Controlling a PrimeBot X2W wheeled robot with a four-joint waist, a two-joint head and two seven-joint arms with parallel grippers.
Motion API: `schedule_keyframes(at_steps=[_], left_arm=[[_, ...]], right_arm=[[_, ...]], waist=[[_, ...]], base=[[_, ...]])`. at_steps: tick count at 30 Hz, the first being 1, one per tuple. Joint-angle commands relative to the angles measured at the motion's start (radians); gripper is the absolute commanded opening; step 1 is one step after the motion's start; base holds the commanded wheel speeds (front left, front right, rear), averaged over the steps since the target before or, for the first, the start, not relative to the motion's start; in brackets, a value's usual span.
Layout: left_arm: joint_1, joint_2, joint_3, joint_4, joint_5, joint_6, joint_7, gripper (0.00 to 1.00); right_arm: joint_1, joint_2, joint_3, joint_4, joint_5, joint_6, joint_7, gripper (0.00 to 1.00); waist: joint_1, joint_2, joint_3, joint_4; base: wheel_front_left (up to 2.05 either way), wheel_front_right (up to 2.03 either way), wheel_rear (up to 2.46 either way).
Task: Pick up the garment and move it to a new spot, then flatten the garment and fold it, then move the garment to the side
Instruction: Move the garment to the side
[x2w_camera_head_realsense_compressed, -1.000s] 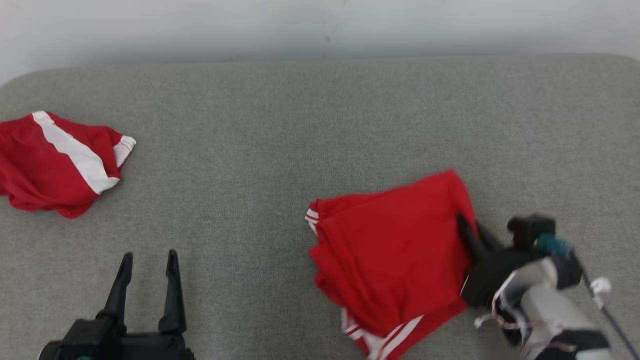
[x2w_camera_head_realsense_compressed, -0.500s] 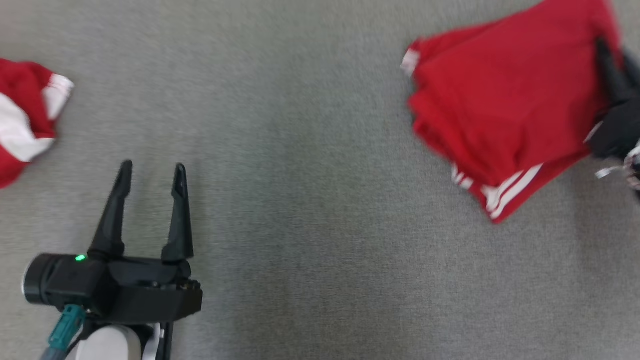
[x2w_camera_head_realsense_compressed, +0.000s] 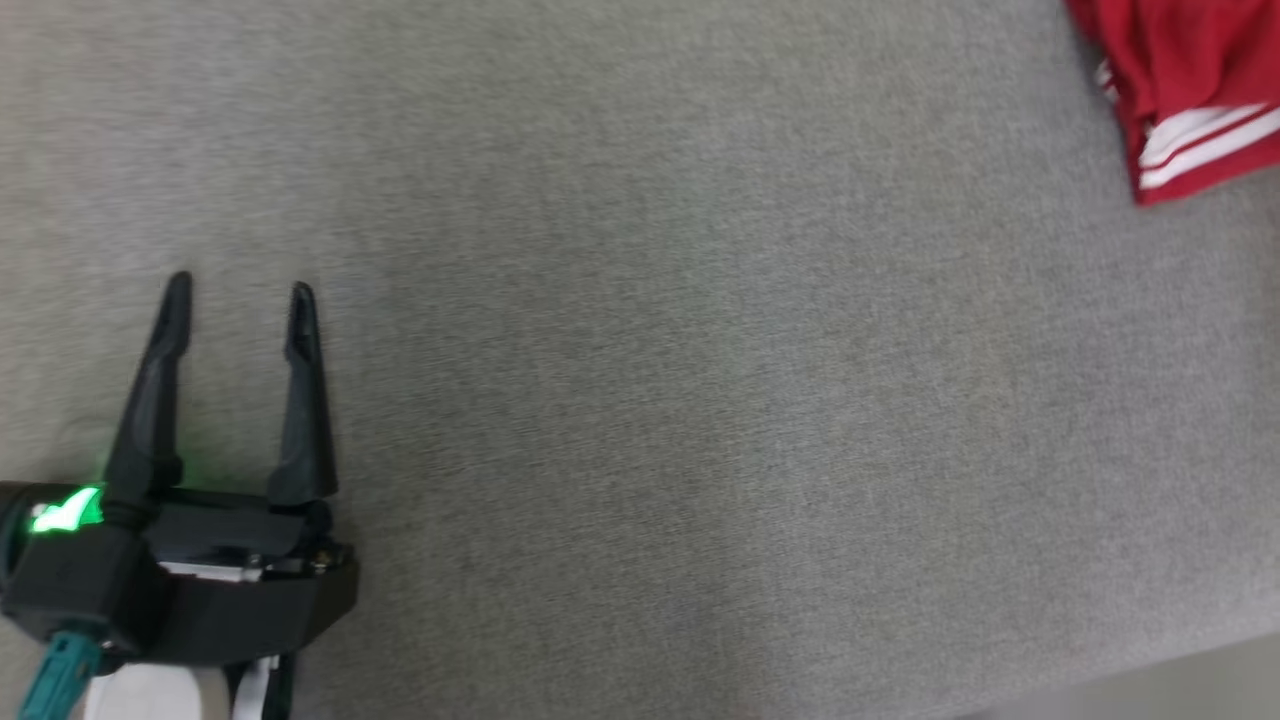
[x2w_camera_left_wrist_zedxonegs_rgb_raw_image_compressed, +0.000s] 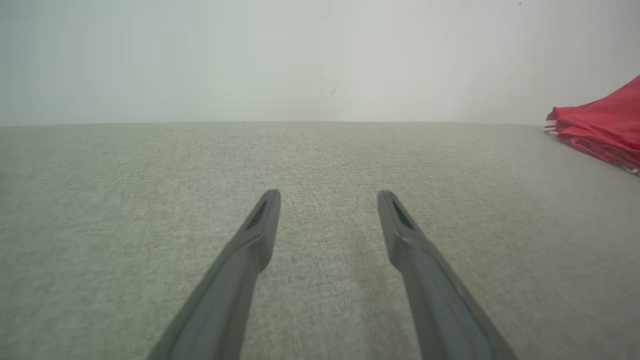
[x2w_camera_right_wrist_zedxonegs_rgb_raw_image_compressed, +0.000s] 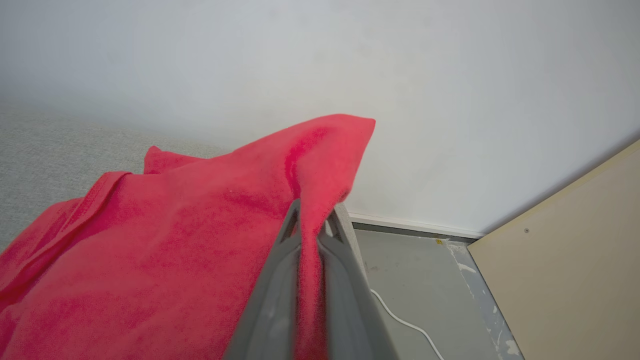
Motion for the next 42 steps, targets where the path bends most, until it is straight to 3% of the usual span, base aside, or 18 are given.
schedule_keyframes(at_steps=[1, 11, 12, 13, 14, 21, 28, 38, 42], left_arm=[[0.007, 0.006, 0.000, 0.006, 0.005, -0.005, 0.000, 1.00], [0.018, -0.002, 0.000, -0.006, 0.008, -0.007, 0.004, 1.00], [0.017, -0.003, 0.000, -0.006, 0.008, -0.006, 0.004, 1.00], [0.018, -0.003, 0.001, -0.004, 0.007, -0.005, 0.004, 1.00], [0.019, -0.003, 0.002, -0.001, 0.008, -0.005, 0.004, 1.00], [0.029, -0.010, 0.009, 0.019, -0.004, -0.002, 0.005, 1.00], [0.070, -0.017, 0.039, 0.051, -0.022, 0.009, 0.002, 1.00], [0.180, -0.027, 0.114, 0.090, -0.053, 0.037, 0.000, 1.00], [0.217, -0.028, 0.129, 0.098, -0.059, 0.045, 0.000, 1.00]], right_arm=[[-0.019, -0.006, 0.000, -0.004, 0.002, -0.003, 0.001, 0.00], [-0.172, -0.017, 0.062, 0.094, -0.063, -0.003, 0.039, 0.00], [-0.188, -0.019, 0.068, 0.112, -0.079, -0.003, 0.041, 0.17], [-0.203, -0.019, 0.073, 0.127, -0.096, -0.003, 0.036, 0.44], [-0.215, -0.014, 0.077, 0.143, -0.110, -0.003, 0.029, 1.00], [-0.257, 0.014, 0.077, 0.224, -0.182, -0.003, -0.073, 1.00], [-0.202, 0.076, 0.098, 0.224, -0.201, -0.003, -0.222, 1.00], [0.059, 0.237, 0.042, 0.063, -0.175, -0.003, -0.268, 1.00], [0.177, 0.288, 0.002, -0.012, -0.172, -0.003, -0.269, 1.00]], waist=[[-0.0001, -0.0002, 0.047, -0.047], [-0.0001, -0.0002, 0.058, -0.016], [-0.0001, -0.0002, 0.060, -0.013], [-0.0001, -0.0002, 0.060, -0.010], [-0.0001, -0.0002, 0.060, -0.008], [-0.0001, -0.0002, 0.016, 0.003], [-0.0001, -0.0002, -0.119, 0.012], [-0.0001, -0.0002, -0.362, 0.031], [-0.0001, -0.0002, -0.412, 0.032]], base=[[0.00, 0.00, 0.00], [0.00, 0.00, 0.00], [0.00, 0.00, 0.00], [0.00, 0.00, 0.00], [0.00, 0.00, 0.00], [0.00, 0.00, 0.00], [0.00, 0.00, 0.00], [0.00, 0.00, 0.00], [0.00, 0.00, 0.00]])
